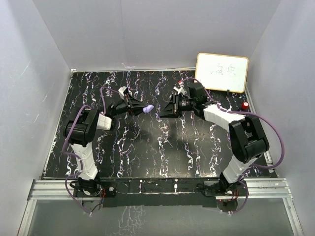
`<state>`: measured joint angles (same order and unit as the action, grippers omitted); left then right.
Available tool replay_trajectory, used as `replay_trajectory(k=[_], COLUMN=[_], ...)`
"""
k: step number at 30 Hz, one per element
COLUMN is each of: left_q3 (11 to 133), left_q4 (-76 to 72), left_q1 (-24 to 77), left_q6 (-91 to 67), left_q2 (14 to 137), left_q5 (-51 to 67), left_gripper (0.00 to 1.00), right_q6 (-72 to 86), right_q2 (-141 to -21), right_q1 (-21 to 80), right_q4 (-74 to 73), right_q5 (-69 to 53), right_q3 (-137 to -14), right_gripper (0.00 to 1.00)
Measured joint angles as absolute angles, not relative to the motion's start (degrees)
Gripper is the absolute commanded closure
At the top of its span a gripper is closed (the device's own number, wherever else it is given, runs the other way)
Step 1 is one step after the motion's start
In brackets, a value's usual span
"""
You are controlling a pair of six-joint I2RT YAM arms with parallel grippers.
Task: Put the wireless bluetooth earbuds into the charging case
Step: Pick up the earbud from the center of the board, then place the earbud in the charging case.
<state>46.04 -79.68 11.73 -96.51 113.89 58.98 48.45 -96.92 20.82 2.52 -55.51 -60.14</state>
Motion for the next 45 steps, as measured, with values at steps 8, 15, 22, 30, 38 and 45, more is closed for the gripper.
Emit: replay_trajectory(k=[8,15,22,30,38,45], left_q3=[45.41,44.82,44.82,44.18,44.18,44.18], left_q4=[-82.17,-81.78,-79.66,-76.42,-75.79,-75.59], left_q1=[11.73,11.73,11.73,11.73,11.73,11.73], left_q6=[-102.06,-103.26,-101.14,-98.35,-97.54,-97.45], left_q2=[114.24,114.91,114.74,113.86,112.92,112.9], left_q5=[57.36,56.27,55.9,55.44,55.27,55.24], left_gripper=[1.0,1.0,1.0,1.0,1.0,1.0], right_q6=[49.67,51.03,51.99,53.23,54.15,54.78], right_q2=[-98.78,-102.08,-102.61,-104.18,-105.43,-105.43], right_q1=[20.82,20.84,20.84,21.02,21.39,21.76], right_q4=[5.45,7.16,8.1,10.61,11.05,12.05], right_q5=[-55.88,-55.94,-55.96,-56.38,-56.58,-56.8], right_q3=[-60.16,-60.64,-61.73,-63.99,-64.07,-64.16], right_gripper=[0.9,0.91,0.91,0.91,0.91,0.91])
